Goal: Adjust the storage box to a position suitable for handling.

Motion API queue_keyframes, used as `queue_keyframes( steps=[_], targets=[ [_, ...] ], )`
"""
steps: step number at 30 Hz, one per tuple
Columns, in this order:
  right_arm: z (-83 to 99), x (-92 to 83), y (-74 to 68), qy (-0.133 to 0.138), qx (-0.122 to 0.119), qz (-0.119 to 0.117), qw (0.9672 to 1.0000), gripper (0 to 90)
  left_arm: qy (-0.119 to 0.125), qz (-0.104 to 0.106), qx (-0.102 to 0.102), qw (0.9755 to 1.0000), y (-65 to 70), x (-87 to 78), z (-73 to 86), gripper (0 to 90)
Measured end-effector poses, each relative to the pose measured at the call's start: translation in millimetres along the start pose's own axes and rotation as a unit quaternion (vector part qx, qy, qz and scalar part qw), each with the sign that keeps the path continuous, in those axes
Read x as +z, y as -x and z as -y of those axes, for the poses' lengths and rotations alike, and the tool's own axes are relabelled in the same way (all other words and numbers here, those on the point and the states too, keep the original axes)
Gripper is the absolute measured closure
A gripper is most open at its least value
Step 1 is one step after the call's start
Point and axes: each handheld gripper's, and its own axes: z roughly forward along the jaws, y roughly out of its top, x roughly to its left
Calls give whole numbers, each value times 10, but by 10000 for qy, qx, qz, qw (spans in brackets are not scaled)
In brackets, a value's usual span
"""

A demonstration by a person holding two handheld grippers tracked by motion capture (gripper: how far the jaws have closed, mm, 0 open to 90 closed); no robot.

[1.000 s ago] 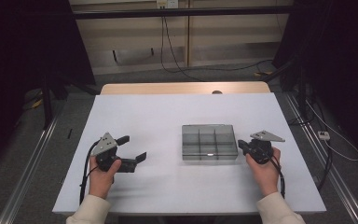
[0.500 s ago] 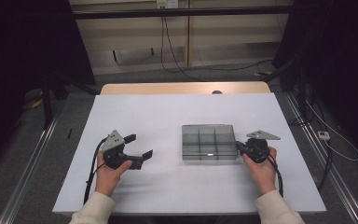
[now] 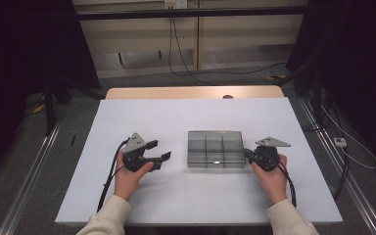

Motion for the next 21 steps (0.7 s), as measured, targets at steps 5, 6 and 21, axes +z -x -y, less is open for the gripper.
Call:
queue_keyframes(
  steps=[5, 6, 21],
  targets=[
    [-3, 8, -46, -12, -45, -10, 10000, 900, -285, -67, -134, 9995, 18, 132, 5, 620],
    [-5, 8, -71, -11, -65, -26, 10000, 900, -414, -63, -142, 9990, 33, 193, 11, 651],
    [-1, 19, -140, 26, -155, -5, 9999, 900, -650, 75, -119, 9978, 153, 396, 19, 886]
  ],
)
